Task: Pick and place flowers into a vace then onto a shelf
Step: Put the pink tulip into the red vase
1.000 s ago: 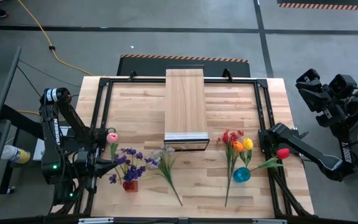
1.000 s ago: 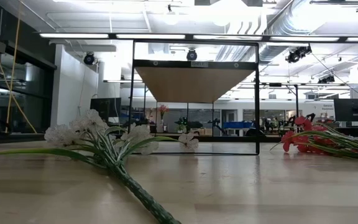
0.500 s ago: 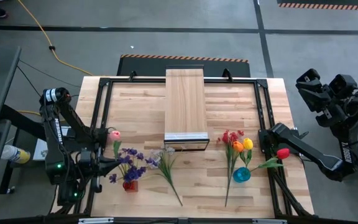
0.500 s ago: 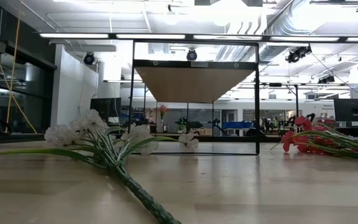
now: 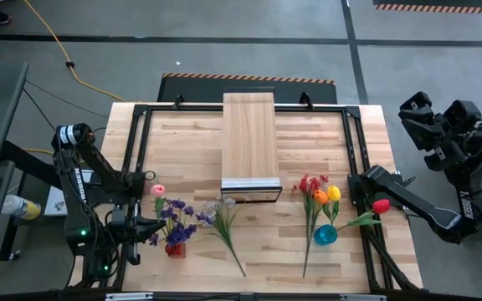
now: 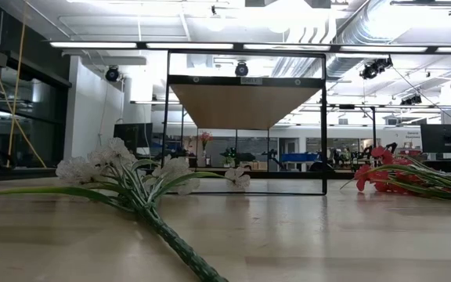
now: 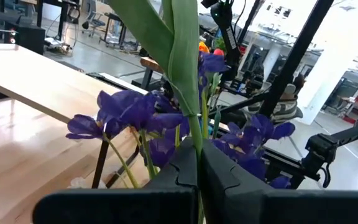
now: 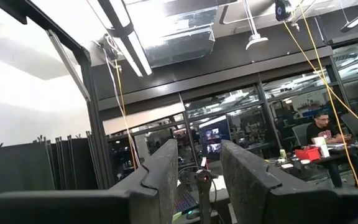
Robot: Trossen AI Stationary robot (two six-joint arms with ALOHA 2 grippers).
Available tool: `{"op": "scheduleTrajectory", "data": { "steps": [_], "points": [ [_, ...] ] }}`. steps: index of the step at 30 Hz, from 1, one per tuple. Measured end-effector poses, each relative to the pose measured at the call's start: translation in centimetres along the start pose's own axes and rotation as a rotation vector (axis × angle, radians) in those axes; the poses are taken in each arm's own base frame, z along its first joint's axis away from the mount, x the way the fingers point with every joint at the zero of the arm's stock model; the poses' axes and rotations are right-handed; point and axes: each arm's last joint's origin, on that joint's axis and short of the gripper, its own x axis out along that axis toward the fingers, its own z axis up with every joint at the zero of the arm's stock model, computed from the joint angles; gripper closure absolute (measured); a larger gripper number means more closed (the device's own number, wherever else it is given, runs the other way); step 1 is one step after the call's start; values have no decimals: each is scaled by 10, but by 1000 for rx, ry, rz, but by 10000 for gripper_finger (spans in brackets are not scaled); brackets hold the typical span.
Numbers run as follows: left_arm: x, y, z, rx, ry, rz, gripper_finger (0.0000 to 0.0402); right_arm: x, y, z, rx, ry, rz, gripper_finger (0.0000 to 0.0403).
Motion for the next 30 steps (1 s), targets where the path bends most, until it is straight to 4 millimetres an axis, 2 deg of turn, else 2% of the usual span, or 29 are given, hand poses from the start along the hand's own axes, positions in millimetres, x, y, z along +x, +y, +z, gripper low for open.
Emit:
{"op": "scheduleTrajectory", "data": {
  "steps": [19,30],
  "points": [
    [0,-3,-18,119,23,5,369,0,0,0,-1,3,4,289],
    [0,-5,-32,130,42,11,369,0,0,0,-20,3,5,289]
  ]
}}
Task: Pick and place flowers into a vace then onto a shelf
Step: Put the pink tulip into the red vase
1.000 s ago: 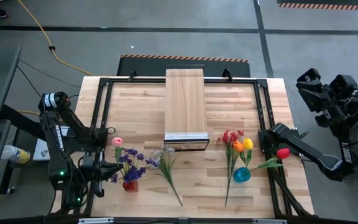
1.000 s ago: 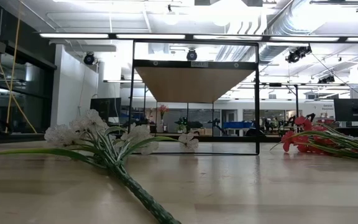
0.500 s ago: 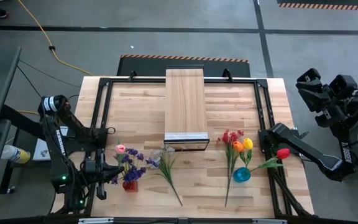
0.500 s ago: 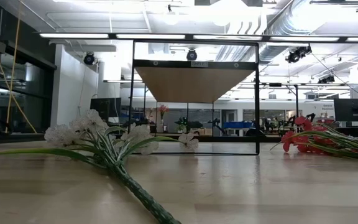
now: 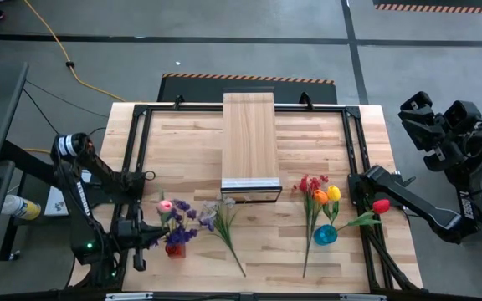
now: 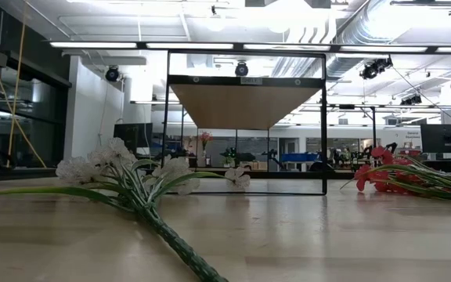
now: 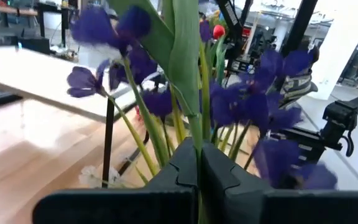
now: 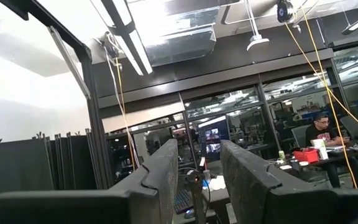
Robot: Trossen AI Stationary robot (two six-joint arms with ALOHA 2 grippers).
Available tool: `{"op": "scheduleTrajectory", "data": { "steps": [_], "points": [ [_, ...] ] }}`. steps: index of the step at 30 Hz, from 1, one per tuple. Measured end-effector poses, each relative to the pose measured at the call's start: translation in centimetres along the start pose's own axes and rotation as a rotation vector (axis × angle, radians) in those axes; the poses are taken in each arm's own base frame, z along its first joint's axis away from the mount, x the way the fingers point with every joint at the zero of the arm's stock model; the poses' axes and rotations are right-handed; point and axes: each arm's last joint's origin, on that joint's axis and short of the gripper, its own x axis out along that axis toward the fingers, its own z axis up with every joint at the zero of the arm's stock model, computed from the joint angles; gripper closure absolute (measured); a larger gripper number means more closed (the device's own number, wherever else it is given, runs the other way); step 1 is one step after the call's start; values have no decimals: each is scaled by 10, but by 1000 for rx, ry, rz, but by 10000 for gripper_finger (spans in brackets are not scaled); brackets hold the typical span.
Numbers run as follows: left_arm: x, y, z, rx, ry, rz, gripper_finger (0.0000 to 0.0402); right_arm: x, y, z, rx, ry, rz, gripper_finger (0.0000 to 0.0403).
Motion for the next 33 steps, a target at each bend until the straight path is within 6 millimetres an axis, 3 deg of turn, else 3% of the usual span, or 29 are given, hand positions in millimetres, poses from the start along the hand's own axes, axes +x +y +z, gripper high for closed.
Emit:
{"op": "scheduleTrajectory", "data": {
  "steps": [3,14,20,28,33],
  "points": [
    [0,0,-2,-15,25,6,366,0,0,0,-2,1,0,289],
    [0,0,-5,-20,108,23,290,2,-2,0,-10,6,-3,289],
    [-1,1,-3,-27,126,23,288,6,-7,-1,0,15,-11,289],
    [-20,3,8,-72,157,-60,289,10,-12,-2,13,32,-15,289],
    [-22,3,8,-45,189,-64,289,11,-13,-2,15,33,-16,289]
  ]
}}
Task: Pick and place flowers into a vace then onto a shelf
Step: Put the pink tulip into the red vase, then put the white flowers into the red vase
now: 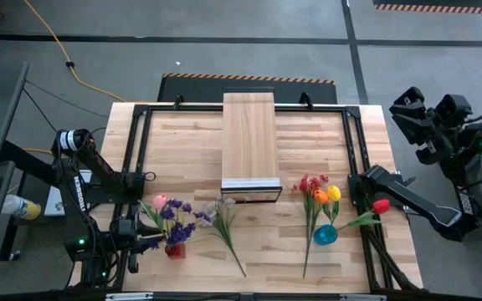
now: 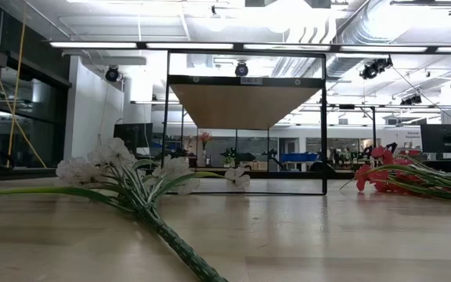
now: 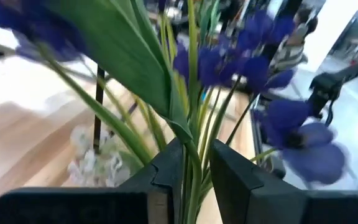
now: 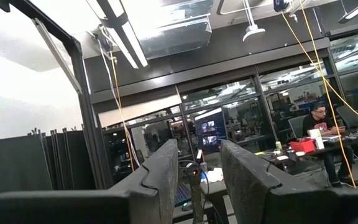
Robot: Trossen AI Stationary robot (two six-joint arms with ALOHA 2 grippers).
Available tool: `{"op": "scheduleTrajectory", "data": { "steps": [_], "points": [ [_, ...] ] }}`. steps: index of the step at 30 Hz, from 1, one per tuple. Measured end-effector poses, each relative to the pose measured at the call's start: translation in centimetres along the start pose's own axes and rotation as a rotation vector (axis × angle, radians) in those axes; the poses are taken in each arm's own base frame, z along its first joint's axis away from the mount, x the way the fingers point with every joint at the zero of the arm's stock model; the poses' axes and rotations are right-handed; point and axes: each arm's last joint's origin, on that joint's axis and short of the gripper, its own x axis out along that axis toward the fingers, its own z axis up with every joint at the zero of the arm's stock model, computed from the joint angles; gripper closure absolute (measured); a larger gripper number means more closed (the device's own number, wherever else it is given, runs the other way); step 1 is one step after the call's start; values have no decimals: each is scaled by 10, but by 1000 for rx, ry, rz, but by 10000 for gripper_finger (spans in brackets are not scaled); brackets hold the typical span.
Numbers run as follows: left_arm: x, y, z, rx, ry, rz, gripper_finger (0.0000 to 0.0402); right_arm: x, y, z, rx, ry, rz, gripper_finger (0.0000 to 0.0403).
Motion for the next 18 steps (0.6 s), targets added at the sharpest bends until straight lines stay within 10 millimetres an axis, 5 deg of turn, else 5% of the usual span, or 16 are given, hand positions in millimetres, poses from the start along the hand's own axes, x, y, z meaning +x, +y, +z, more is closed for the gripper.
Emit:
{"op": "scheduleTrajectory", "data": {
  "steps": [6,18],
  "points": [
    [10,0,-3,-39,180,73,289,0,0,0,0,0,0,289],
    [5,-4,-6,-139,224,46,289,0,0,0,0,0,0,289]
  ]
}}
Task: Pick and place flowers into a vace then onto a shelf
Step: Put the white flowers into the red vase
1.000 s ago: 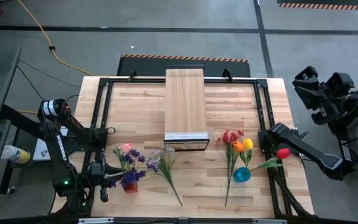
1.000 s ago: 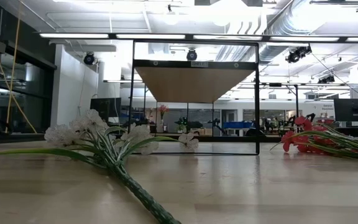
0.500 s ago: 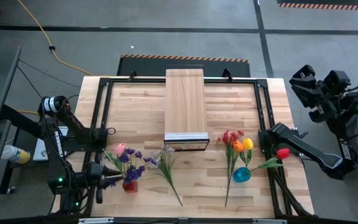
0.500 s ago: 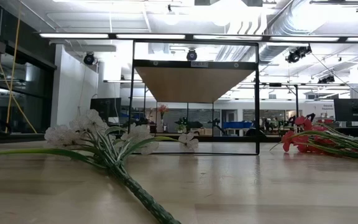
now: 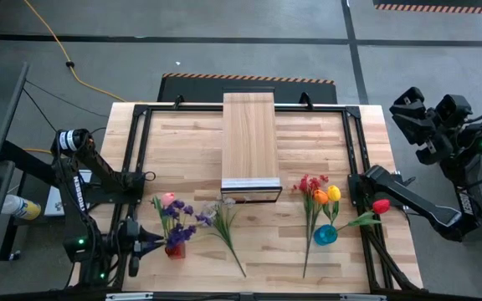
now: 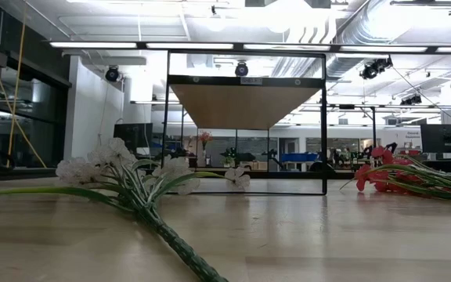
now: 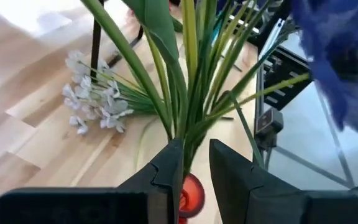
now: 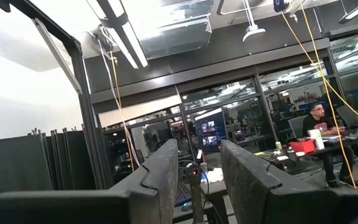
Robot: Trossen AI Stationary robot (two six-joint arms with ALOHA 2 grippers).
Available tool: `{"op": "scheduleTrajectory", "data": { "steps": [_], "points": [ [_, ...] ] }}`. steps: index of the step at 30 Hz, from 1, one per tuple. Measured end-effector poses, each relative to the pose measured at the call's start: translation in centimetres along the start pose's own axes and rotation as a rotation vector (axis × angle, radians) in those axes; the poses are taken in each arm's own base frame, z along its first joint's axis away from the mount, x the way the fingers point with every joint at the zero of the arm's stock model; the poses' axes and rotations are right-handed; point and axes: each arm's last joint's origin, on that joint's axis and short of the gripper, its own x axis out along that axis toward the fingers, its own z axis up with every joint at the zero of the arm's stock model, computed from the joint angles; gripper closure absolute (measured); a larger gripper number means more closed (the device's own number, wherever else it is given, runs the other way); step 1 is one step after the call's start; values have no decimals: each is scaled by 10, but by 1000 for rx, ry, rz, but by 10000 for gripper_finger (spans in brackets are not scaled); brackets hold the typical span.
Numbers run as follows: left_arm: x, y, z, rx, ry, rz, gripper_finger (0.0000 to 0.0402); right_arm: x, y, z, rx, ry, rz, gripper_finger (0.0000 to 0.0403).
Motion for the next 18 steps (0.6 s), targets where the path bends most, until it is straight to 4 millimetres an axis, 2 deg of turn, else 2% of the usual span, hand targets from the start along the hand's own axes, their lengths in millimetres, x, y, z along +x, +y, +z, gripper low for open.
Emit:
{"op": "scheduleTrajectory", "data": {
  "steps": [18],
  "points": [
    [-17,-32,20,-116,273,-22,289,0,1,-1,4,31,40,289]
  ]
}}
